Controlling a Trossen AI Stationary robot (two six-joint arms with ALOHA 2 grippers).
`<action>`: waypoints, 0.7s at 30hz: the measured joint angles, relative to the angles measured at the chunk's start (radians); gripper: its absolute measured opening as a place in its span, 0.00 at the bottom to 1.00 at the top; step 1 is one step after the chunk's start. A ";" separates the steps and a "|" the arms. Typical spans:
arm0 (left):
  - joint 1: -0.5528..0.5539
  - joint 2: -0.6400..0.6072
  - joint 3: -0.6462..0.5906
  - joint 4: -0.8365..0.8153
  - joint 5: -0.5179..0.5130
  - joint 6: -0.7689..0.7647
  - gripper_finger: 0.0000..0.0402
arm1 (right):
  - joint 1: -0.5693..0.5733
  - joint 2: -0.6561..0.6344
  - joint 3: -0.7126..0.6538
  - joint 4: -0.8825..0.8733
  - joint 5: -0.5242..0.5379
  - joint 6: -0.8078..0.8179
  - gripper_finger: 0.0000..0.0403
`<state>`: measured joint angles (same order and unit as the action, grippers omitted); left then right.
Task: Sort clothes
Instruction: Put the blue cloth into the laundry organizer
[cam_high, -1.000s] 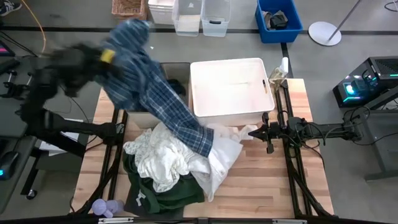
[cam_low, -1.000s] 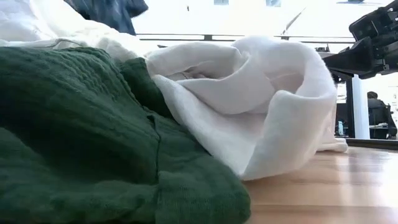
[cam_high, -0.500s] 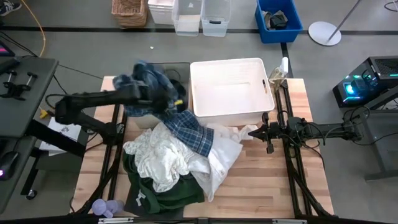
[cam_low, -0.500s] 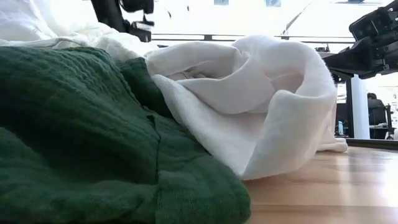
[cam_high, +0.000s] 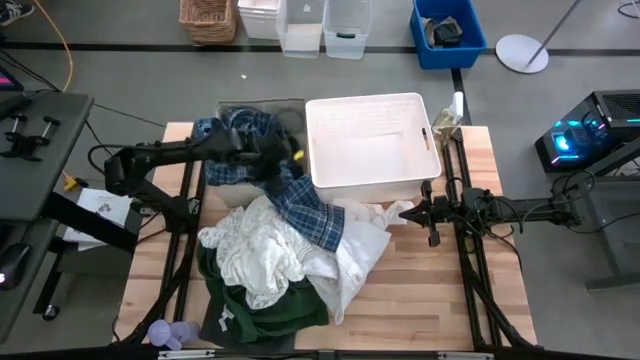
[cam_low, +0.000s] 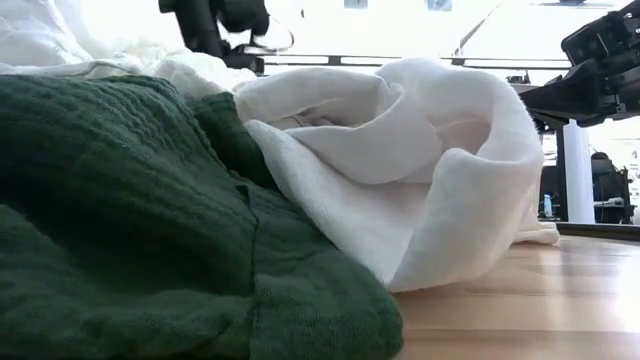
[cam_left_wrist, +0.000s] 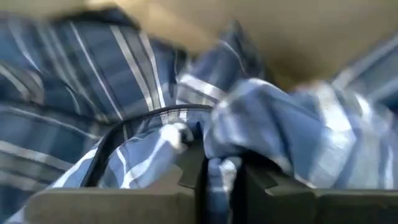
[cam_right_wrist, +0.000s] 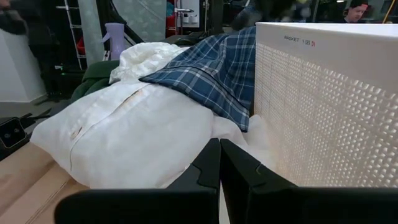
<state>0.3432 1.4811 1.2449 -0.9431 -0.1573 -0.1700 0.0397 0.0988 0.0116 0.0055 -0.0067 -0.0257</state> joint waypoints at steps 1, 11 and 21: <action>0.008 -0.004 0.032 0.000 0.014 0.012 0.17 | 0.000 0.000 0.000 0.000 0.000 0.000 0.00; 0.025 -0.007 0.318 -0.126 0.064 0.180 0.49 | 0.000 0.000 0.000 0.000 0.000 0.000 0.00; -0.210 -0.109 0.412 -0.299 0.225 0.141 0.61 | 0.000 0.000 0.000 0.000 0.000 0.000 0.00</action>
<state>0.1334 1.3721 1.6572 -1.2420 0.0673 -0.0293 0.0395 0.0986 0.0119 0.0055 -0.0067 -0.0257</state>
